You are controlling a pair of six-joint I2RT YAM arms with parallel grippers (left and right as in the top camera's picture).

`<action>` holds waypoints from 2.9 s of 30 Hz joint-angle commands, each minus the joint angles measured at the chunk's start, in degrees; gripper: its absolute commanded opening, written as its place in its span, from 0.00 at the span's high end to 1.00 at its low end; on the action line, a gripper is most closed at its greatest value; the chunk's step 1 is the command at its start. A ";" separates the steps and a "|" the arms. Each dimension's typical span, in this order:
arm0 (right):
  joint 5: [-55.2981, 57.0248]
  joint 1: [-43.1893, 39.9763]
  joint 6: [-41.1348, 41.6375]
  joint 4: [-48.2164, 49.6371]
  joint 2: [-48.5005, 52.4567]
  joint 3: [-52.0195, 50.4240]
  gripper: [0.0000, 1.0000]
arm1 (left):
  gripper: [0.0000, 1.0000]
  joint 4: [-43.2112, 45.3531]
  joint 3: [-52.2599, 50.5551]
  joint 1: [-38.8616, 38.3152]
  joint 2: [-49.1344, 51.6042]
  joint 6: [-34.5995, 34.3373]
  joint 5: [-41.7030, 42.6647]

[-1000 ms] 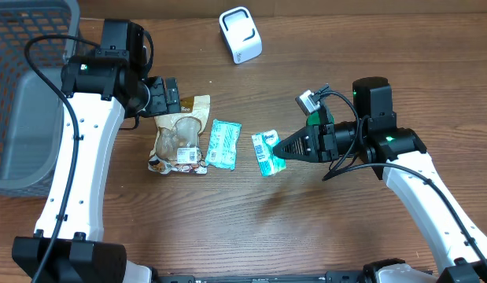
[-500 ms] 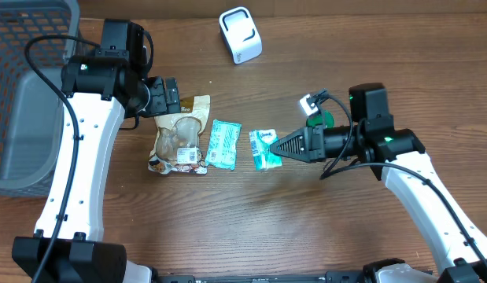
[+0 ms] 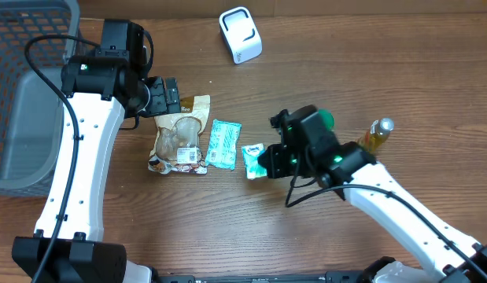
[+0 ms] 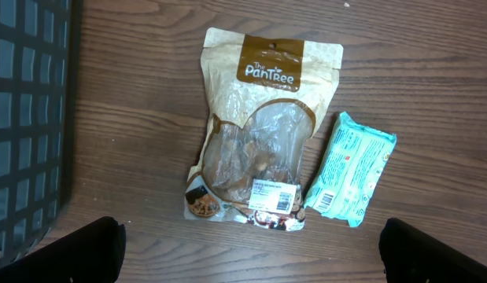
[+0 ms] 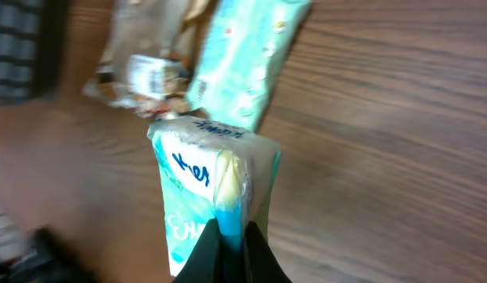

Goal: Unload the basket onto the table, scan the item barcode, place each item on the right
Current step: 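Lift and rotate the Kleenex pack again with the right gripper, then carry the Kleenex pack up to the white scanner with the right gripper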

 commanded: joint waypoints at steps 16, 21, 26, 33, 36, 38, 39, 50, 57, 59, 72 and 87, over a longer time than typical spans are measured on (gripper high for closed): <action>14.25 -0.50 -1.42 -33.51 7.85 47.65 0.96 | 0.00 0.02 -0.09 -0.11 0.44 0.48 0.28; 19.10 0.15 -6.54 -34.25 13.70 54.64 0.96 | 0.00 0.02 -0.09 -0.11 0.44 0.48 0.28; 31.91 1.79 -12.22 -26.93 19.39 54.53 0.96 | 0.00 0.02 -0.09 -0.11 0.44 0.48 0.28; 38.25 1.88 -21.42 -16.76 25.44 54.53 0.96 | 0.01 0.02 -0.09 -0.11 0.44 0.48 0.28; 40.98 1.88 -26.10 -11.85 27.82 54.53 0.96 | 0.00 0.02 -0.09 -0.13 0.44 0.48 0.28; 42.75 1.88 -29.81 -8.41 29.42 54.53 0.96 | 0.00 0.02 -0.09 -0.13 0.44 0.48 0.28; 43.39 1.86 -32.04 -6.47 30.29 54.53 0.96 | 0.01 0.02 -0.09 -0.11 0.44 0.48 0.28; 43.67 1.18 -50.73 13.51 40.63 54.53 0.96 | 0.00 0.02 -0.09 -0.13 0.44 0.48 0.28; 43.98 -1.64 -50.73 21.49 45.33 54.53 0.96 | 0.00 0.02 -0.09 -0.13 0.44 0.48 0.28; 44.00 -2.56 -50.73 22.16 46.31 54.53 0.96 | 0.01 0.02 -0.09 -0.11 0.44 0.48 0.28; 43.36 -4.31 -50.71 25.66 50.53 54.49 0.96 | 0.01 0.02 -0.09 -0.13 0.44 0.48 0.28; 43.34 -4.31 -50.69 30.05 55.15 54.47 0.96 | 0.00 0.02 -0.09 -0.13 0.44 0.48 0.28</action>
